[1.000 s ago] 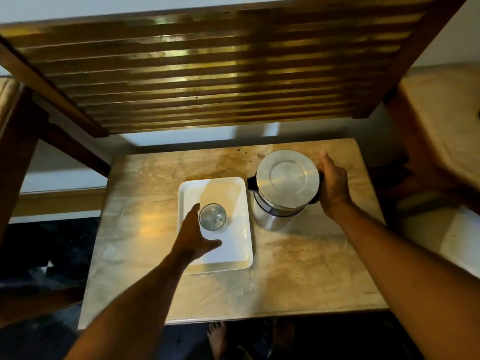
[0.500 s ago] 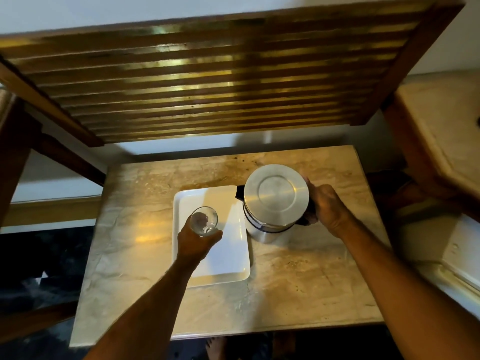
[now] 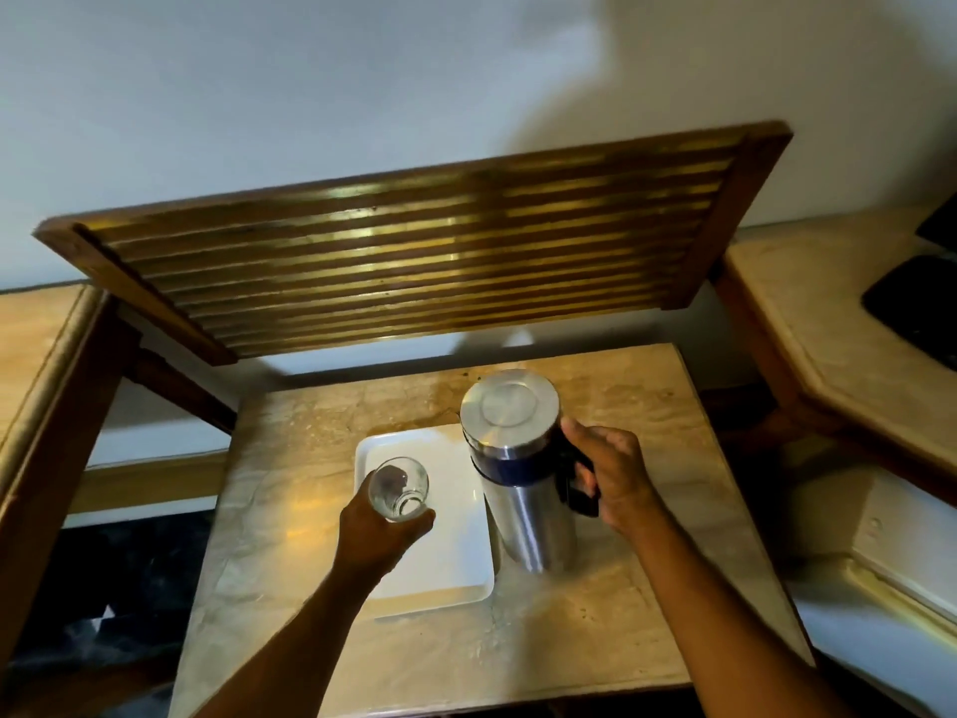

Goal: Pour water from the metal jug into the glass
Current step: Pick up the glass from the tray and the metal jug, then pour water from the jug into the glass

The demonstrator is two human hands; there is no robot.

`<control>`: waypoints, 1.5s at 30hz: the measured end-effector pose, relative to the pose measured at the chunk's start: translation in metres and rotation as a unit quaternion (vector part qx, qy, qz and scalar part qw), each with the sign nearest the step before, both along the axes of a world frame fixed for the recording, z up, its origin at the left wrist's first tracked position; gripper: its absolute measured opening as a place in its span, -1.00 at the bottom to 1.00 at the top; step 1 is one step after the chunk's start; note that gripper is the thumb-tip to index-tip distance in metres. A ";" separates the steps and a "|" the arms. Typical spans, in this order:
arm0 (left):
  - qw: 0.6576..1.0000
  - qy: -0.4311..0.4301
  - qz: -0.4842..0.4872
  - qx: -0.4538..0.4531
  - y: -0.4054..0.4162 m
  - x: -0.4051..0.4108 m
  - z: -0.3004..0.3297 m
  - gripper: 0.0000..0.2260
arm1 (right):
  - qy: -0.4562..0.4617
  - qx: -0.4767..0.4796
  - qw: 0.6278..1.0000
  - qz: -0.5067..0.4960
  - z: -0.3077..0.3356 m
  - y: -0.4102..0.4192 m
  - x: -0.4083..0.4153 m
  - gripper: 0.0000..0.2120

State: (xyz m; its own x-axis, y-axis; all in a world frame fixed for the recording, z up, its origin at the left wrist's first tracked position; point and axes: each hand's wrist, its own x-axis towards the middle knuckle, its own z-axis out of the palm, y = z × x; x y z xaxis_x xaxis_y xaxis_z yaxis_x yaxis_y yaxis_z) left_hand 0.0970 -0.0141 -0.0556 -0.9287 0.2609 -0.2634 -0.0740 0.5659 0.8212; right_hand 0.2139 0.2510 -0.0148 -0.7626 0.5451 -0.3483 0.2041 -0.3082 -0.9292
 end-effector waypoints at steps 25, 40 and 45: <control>0.943 0.299 -0.110 0.095 0.019 -0.054 0.466 -0.78 | 0.177 0.127 0.976 -0.009 0.554 -0.021 -0.045 -0.72; 0.932 0.341 -0.073 0.100 0.019 -0.066 0.527 -0.55 | 0.084 0.371 0.922 0.068 0.655 -0.049 -0.065 -0.72; 0.931 0.349 -0.064 0.090 0.019 -0.072 0.531 -0.55 | 0.053 0.420 0.903 0.073 0.674 -0.060 -0.074 -0.77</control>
